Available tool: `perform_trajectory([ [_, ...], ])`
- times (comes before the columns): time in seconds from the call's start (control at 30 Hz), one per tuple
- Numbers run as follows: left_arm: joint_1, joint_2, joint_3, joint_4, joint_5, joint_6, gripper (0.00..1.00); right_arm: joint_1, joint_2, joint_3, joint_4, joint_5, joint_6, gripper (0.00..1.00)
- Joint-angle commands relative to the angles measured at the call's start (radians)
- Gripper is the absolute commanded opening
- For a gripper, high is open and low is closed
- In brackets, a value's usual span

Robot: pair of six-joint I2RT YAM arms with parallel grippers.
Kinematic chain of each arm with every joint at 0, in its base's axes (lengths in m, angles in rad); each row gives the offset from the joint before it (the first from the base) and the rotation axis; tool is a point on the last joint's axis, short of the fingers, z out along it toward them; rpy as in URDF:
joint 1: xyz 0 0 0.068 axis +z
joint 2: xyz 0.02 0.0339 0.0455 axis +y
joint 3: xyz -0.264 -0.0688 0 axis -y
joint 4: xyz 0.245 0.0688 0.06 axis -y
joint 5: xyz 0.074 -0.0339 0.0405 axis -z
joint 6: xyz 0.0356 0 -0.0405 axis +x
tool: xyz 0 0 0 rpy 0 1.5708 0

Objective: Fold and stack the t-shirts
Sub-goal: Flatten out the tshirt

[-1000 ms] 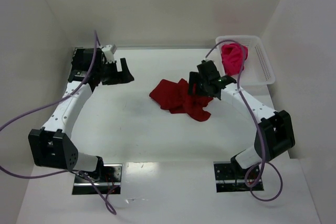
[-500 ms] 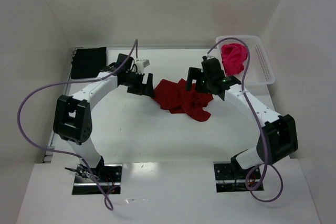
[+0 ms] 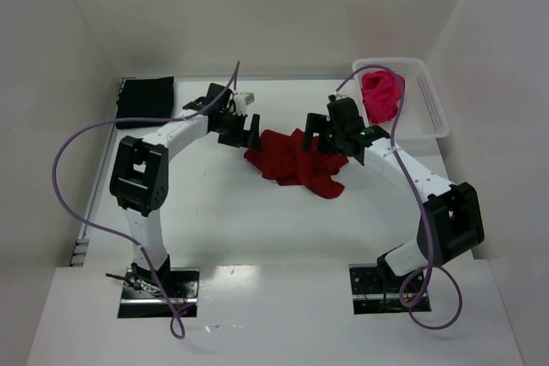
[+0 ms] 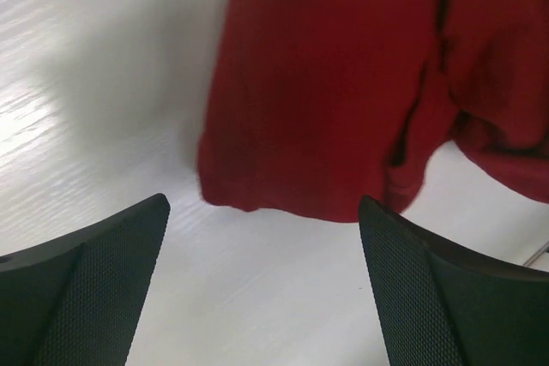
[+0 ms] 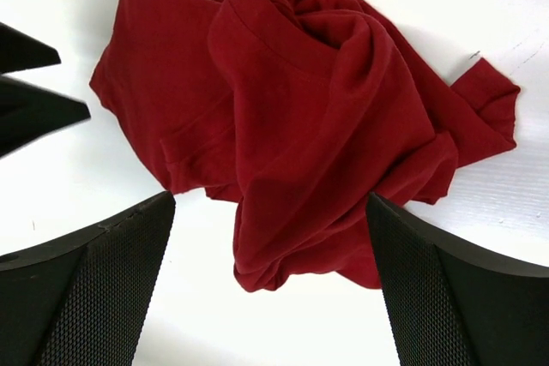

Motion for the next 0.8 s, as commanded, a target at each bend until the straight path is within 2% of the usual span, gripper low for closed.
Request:
perform_trajectory([
  [0.0, 0.052, 0.054, 0.028, 0.037, 0.034, -0.073, 0.98, -0.002, -0.007, 0.006, 0.040, 0.001, 0.002, 0.97],
  [0.23, 0.062, 0.077, 0.017, 0.077, 0.219, -0.092, 0.97, -0.002, 0.024, 0.028, 0.058, 0.001, 0.011, 0.97],
  [0.4, 0.062, 0.140, 0.026, 0.077, 0.356, -0.043, 0.87, -0.002, 0.042, 0.037, 0.058, -0.009, 0.011, 0.98],
  [0.7, 0.071, 0.169, 0.037, 0.048, 0.286, -0.012, 0.80, -0.002, 0.073, 0.075, 0.067, -0.009, 0.011, 0.98],
  [0.77, 0.071, 0.180, 0.056, 0.048, 0.295, -0.012, 0.68, -0.002, 0.073, 0.076, 0.067, -0.009, 0.011, 0.98],
])
